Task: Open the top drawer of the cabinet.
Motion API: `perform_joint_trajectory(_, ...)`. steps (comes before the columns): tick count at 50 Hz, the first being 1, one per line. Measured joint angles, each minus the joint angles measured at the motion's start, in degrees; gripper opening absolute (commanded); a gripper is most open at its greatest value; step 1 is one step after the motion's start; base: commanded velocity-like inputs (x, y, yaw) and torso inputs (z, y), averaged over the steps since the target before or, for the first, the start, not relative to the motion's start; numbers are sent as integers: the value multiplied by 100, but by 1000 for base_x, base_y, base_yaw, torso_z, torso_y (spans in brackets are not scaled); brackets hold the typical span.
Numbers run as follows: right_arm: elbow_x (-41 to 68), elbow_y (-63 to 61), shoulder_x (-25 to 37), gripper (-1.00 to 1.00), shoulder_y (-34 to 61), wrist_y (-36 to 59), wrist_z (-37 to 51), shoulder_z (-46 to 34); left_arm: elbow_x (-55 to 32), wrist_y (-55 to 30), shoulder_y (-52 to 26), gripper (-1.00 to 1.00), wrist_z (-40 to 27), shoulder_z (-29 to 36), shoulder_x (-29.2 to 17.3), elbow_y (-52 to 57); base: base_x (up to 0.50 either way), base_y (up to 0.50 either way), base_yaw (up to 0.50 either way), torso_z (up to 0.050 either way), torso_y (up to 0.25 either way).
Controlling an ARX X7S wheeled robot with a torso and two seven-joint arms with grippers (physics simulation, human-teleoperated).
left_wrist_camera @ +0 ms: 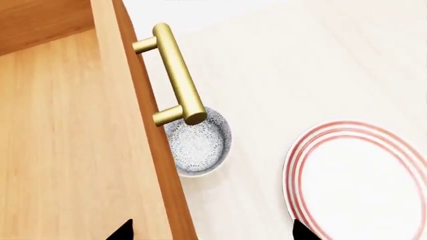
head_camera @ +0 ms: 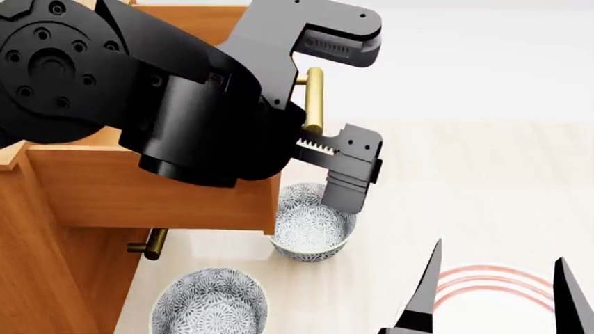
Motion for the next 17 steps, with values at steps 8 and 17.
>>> perform_joint_trajectory(8,1,9,6,100,2,-11,5,-8,-94,135,-14,100,-44,-4,-14,106,-7,0,-2,0,3)
perform_joint_trajectory(17,-1,24,12,100,-2,-31,10,-18,-135,252,-92,100,-117,-17,-32,457,-5,-1,-3,0,0)
